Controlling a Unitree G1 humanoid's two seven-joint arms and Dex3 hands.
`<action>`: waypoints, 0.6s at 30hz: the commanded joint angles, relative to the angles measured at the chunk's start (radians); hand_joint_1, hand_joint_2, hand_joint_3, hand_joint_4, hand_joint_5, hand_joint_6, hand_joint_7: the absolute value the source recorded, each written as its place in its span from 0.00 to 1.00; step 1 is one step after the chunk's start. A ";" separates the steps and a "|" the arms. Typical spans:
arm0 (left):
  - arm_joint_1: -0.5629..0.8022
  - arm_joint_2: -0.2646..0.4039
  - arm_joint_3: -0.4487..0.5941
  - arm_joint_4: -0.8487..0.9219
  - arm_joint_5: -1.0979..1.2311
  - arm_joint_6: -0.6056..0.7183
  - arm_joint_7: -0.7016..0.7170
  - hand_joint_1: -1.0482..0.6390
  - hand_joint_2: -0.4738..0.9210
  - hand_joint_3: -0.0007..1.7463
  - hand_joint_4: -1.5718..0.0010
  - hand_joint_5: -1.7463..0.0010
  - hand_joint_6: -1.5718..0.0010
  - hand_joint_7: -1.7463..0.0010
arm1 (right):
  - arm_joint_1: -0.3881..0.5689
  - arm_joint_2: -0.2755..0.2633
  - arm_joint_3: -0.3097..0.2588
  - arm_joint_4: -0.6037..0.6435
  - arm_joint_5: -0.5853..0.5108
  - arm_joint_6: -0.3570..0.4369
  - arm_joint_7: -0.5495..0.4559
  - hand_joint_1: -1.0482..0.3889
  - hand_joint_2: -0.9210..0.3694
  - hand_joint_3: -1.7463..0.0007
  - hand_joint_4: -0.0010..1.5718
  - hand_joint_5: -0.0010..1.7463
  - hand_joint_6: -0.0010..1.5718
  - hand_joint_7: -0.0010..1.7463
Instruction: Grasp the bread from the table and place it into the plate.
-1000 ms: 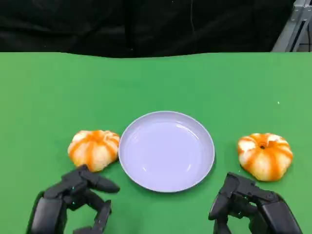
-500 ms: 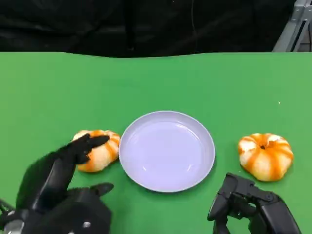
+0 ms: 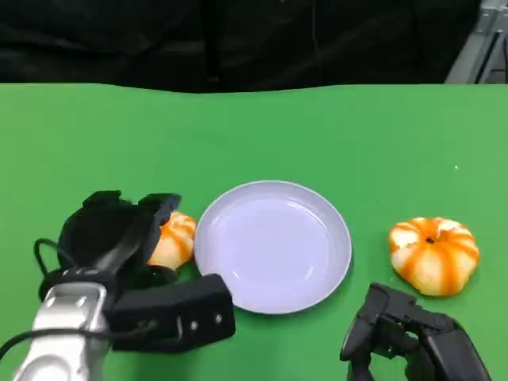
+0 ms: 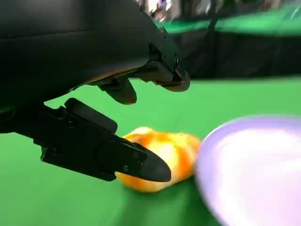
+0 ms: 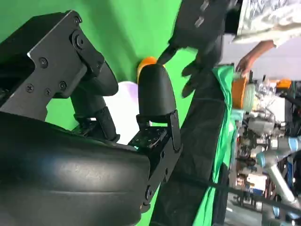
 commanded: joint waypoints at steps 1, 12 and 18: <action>-0.077 0.005 -0.054 0.120 0.036 0.030 0.000 0.25 0.99 0.02 0.85 0.67 0.75 0.98 | 0.019 -0.007 0.001 -0.025 0.007 0.005 -0.001 0.78 0.48 0.15 0.47 1.00 0.42 0.93; -0.273 -0.060 -0.162 0.602 -0.025 0.017 0.067 0.24 1.00 0.04 0.81 0.75 0.74 0.99 | 0.031 -0.009 0.013 -0.028 -0.012 -0.014 -0.012 0.79 0.46 0.17 0.45 1.00 0.42 0.93; -0.266 -0.030 -0.159 0.704 -0.109 -0.131 0.250 0.40 1.00 0.05 0.51 0.50 0.44 0.95 | 0.043 -0.010 0.021 -0.042 -0.006 0.005 -0.010 0.78 0.45 0.19 0.43 1.00 0.41 0.93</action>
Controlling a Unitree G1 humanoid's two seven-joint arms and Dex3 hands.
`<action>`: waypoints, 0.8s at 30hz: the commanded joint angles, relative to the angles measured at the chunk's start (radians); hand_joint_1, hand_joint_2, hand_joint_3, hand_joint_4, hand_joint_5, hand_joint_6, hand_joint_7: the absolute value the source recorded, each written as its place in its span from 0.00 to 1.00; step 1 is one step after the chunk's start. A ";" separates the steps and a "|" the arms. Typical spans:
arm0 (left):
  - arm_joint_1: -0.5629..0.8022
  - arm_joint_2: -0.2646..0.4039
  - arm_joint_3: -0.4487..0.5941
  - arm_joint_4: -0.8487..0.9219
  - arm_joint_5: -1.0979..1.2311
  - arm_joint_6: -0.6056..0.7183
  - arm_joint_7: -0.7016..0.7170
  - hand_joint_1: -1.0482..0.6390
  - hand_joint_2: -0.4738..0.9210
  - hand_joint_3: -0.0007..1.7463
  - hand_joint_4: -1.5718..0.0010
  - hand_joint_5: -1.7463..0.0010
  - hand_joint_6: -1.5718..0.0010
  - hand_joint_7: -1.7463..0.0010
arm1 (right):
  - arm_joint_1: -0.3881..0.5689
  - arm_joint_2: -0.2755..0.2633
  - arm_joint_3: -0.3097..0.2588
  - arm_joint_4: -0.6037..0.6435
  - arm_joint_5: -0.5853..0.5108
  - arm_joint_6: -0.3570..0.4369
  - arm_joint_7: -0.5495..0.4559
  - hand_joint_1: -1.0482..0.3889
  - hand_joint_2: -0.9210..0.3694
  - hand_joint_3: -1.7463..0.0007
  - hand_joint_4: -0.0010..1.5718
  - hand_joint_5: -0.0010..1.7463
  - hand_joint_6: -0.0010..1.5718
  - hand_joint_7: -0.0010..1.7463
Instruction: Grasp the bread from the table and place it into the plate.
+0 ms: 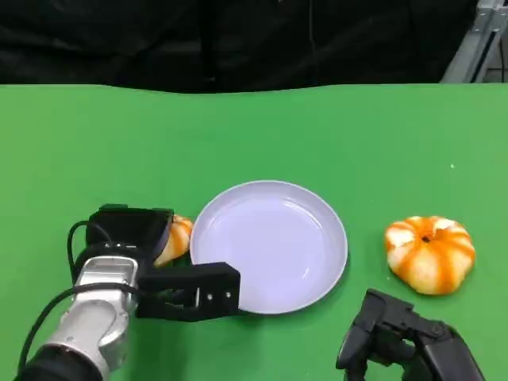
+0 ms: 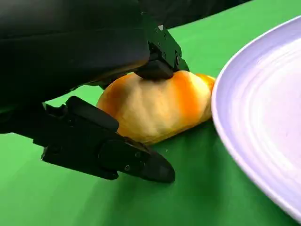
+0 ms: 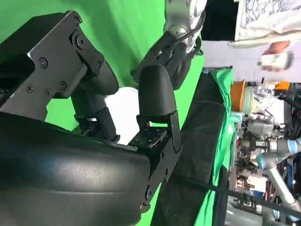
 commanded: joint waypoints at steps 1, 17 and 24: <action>0.034 0.035 0.007 0.100 -0.064 -0.128 0.185 0.40 0.99 0.03 0.51 0.29 0.36 0.96 | 0.012 -0.008 0.000 -0.025 0.001 0.010 -0.002 0.78 0.44 0.19 0.43 1.00 0.41 0.93; 0.048 0.042 0.098 -0.151 -0.081 -0.076 0.577 0.48 0.91 0.19 0.43 0.00 0.58 0.02 | -0.001 -0.008 -0.010 -0.015 0.006 0.014 -0.004 0.80 0.43 0.20 0.43 1.00 0.41 0.93; 0.031 0.057 0.095 -0.225 -0.119 -0.251 0.603 0.48 0.65 0.63 0.39 0.00 0.52 0.00 | -0.011 -0.004 -0.004 0.004 -0.023 -0.010 -0.021 0.80 0.45 0.19 0.46 1.00 0.42 0.93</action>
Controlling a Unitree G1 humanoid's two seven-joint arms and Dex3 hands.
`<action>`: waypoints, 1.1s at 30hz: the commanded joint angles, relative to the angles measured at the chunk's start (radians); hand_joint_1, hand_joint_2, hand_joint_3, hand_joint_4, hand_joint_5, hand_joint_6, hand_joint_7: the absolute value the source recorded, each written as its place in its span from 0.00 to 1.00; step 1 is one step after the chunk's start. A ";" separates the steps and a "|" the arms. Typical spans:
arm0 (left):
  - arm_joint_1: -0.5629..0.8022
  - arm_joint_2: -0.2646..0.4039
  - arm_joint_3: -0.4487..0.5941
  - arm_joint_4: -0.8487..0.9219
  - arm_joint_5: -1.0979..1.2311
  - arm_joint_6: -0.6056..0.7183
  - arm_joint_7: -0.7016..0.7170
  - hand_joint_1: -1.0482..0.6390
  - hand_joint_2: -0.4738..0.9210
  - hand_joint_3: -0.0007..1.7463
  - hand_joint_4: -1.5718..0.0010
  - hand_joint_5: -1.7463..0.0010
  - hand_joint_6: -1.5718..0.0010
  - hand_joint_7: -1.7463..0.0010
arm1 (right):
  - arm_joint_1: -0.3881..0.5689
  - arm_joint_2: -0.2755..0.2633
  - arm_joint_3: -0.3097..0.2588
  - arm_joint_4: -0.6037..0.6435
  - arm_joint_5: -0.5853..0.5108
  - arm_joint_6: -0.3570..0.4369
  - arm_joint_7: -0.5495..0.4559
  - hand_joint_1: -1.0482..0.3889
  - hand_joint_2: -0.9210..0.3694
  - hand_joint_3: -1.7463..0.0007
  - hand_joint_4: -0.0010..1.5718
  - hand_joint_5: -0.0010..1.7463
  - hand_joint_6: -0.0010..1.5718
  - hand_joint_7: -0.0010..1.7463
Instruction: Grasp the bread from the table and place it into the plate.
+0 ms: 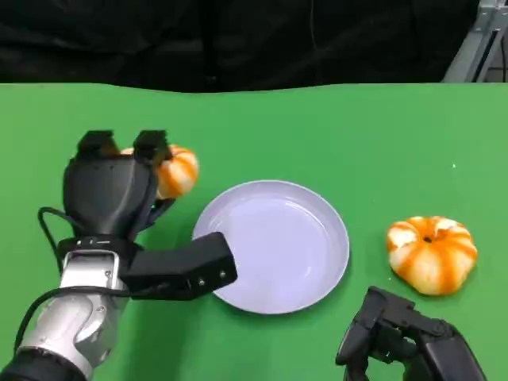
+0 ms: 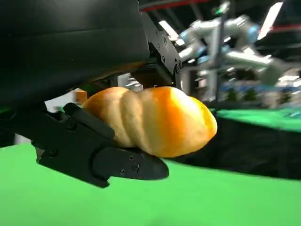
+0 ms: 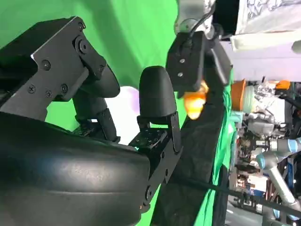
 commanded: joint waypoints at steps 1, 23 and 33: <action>-0.017 0.020 0.004 -0.041 -0.027 -0.107 0.013 0.48 0.63 0.66 0.39 0.00 0.52 0.00 | -0.001 -0.003 -0.002 0.005 -0.003 -0.009 -0.008 0.80 0.45 0.19 0.46 1.00 0.42 0.93; -0.007 -0.156 -0.056 -0.064 -0.184 -0.112 -0.384 0.44 0.83 0.34 0.65 0.34 0.70 0.60 | 0.017 -0.020 -0.011 -0.015 0.025 -0.016 0.015 0.80 0.44 0.20 0.44 1.00 0.41 0.92; -0.015 -0.098 -0.113 -0.192 -0.149 0.091 -0.772 0.11 1.00 0.28 1.00 0.91 0.99 0.94 | 0.032 -0.023 -0.006 -0.044 0.032 0.019 0.021 0.80 0.43 0.20 0.44 1.00 0.41 0.92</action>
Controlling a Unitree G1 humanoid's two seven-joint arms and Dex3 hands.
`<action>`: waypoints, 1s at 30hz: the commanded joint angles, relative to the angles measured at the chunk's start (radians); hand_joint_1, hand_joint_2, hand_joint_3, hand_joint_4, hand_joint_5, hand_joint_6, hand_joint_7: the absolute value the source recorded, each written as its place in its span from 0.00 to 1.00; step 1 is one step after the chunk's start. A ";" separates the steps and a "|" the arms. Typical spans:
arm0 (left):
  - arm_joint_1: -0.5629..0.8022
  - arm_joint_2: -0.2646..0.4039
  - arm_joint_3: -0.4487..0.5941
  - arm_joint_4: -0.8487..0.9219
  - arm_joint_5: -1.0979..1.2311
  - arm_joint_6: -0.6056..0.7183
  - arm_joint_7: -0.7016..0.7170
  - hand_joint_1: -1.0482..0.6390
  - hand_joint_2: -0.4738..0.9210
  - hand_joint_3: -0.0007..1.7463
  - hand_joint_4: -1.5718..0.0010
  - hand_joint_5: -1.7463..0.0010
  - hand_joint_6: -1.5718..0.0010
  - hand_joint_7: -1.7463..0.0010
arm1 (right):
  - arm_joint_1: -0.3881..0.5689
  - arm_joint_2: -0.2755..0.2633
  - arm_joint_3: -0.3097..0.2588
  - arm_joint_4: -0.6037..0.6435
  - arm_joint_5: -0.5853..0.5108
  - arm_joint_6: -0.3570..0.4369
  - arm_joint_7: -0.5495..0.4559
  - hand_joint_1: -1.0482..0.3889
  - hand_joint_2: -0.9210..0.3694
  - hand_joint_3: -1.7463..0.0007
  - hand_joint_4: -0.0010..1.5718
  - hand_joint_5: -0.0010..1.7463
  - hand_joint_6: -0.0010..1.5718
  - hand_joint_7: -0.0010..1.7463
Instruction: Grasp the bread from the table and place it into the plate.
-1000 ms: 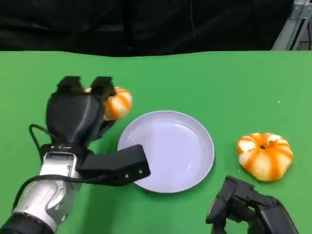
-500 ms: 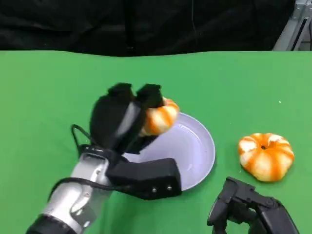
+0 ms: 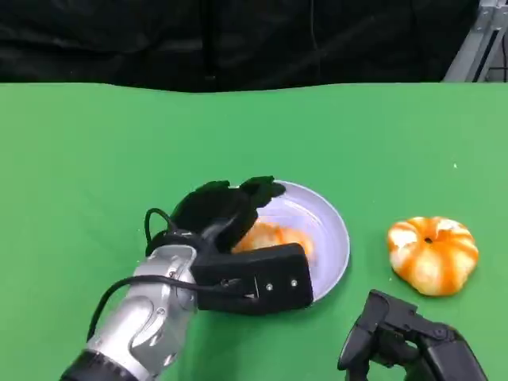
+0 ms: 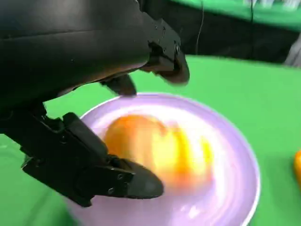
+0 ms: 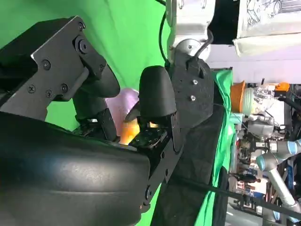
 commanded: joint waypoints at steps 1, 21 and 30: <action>-0.013 0.042 -0.015 -0.054 -0.001 0.031 -0.116 0.10 1.00 0.28 0.99 0.90 0.98 0.94 | 0.013 -0.013 -0.005 -0.026 0.009 0.016 0.004 0.80 0.42 0.21 0.43 1.00 0.40 0.92; 0.171 0.150 0.169 -0.413 -0.146 -0.042 -0.158 0.17 1.00 0.27 0.99 0.75 0.93 0.91 | -0.006 -0.013 -0.017 0.001 0.014 0.004 0.014 0.82 0.43 0.19 0.44 1.00 0.41 0.93; 0.473 -0.030 0.375 -0.687 -0.460 -0.068 -0.030 0.42 1.00 0.12 0.76 0.35 0.70 0.80 | 0.000 -0.008 -0.004 -0.006 0.009 0.014 0.007 0.82 0.41 0.20 0.44 1.00 0.40 0.93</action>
